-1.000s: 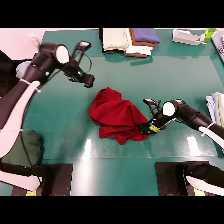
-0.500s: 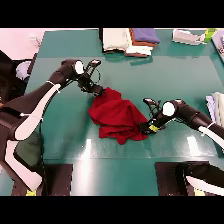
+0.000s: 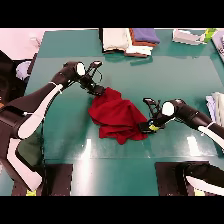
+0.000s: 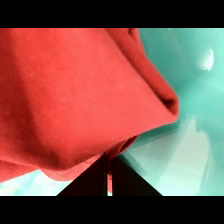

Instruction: Fold the shirts.

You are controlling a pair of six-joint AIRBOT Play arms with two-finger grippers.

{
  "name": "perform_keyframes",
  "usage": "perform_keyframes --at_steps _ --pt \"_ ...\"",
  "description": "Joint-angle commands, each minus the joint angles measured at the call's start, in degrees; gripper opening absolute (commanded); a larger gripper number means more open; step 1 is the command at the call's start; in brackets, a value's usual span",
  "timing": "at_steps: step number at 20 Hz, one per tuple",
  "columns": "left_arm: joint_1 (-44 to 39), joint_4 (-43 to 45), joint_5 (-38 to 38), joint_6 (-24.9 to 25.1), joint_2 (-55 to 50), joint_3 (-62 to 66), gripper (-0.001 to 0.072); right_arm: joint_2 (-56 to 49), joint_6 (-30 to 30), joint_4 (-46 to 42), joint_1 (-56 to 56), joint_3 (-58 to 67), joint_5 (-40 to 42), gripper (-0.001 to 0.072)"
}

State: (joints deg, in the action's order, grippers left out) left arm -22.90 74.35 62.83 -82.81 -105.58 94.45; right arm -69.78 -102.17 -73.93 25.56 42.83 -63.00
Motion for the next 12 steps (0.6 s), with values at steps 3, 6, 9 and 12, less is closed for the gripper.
perform_keyframes --at_steps 3,6,9,12 --pt "3.1 4.3 -0.4 -2.7 7.3 2.1 0.0023 4.7 -0.1 -8.5 -0.8 10.3 -3.1 0.0019" --pt "6.8 7.8 -1.3 -2.6 19.1 4.9 0.0023 10.8 -0.4 -14.9 -5.5 20.6 -7.8 0.002" --pt "9.6 10.3 -2.6 -2.2 32.7 7.2 0.0024 17.6 0.7 -15.8 -13.3 31.3 -9.2 0.0019" --pt "9.8 12.3 -4.6 -2.2 45.3 8.0 0.0024 22.7 3.1 -15.7 -20.4 41.3 -9.3 0.0019"
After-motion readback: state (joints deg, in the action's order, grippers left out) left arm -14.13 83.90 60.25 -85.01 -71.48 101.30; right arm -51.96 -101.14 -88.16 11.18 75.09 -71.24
